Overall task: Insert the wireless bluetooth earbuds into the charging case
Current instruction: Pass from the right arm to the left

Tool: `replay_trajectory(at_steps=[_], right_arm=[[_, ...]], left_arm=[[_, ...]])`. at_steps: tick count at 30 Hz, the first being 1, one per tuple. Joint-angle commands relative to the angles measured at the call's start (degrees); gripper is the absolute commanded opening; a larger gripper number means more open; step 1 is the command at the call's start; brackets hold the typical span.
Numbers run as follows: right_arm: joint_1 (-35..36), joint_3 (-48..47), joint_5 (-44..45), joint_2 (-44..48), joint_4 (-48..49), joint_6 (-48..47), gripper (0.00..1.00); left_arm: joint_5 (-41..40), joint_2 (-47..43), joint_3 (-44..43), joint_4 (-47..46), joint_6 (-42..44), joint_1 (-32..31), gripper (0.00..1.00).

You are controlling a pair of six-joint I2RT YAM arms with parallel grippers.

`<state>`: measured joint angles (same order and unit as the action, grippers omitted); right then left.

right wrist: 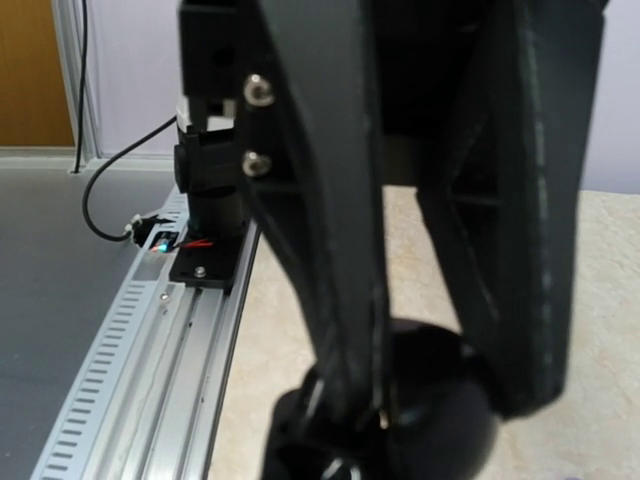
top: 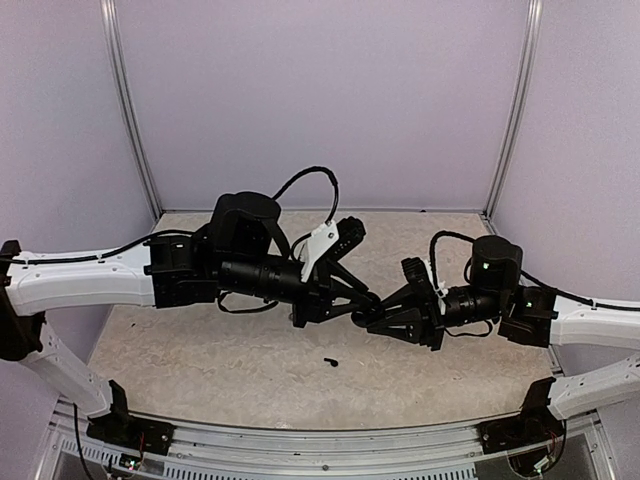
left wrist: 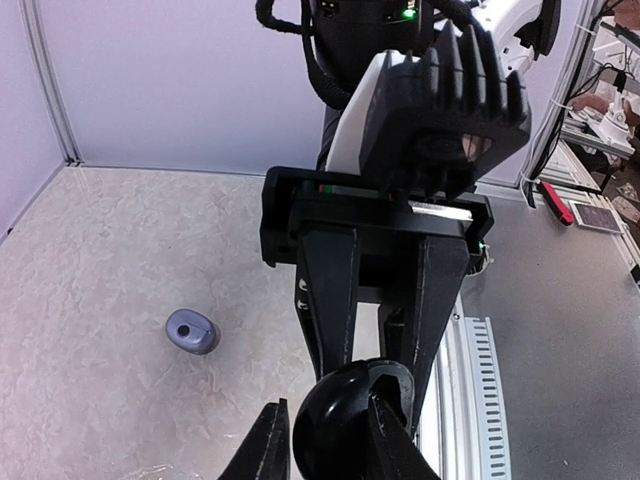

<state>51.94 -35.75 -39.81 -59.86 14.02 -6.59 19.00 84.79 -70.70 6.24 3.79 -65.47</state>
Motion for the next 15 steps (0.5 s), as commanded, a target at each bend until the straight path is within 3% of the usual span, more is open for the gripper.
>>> replay_trajectory(at_steps=[1,12,15], right_arm=[[-0.35,-1.24,-0.15,0.22,-0.35,-0.44,0.0],[-0.38,0.11,2.89,1.79,1.13,0.42,0.0],[-0.33,0.48,3.44,1.94,1.27,0.61,0.09]], left_arm=[[-0.64,0.96,-2.14,1.39,0.69,-0.43,0.24],[-0.49,1.06,-1.98,1.52,1.3,-0.56,0.11],[-1.14,0.91,-1.82,1.32,1.37,-0.57,0.09]])
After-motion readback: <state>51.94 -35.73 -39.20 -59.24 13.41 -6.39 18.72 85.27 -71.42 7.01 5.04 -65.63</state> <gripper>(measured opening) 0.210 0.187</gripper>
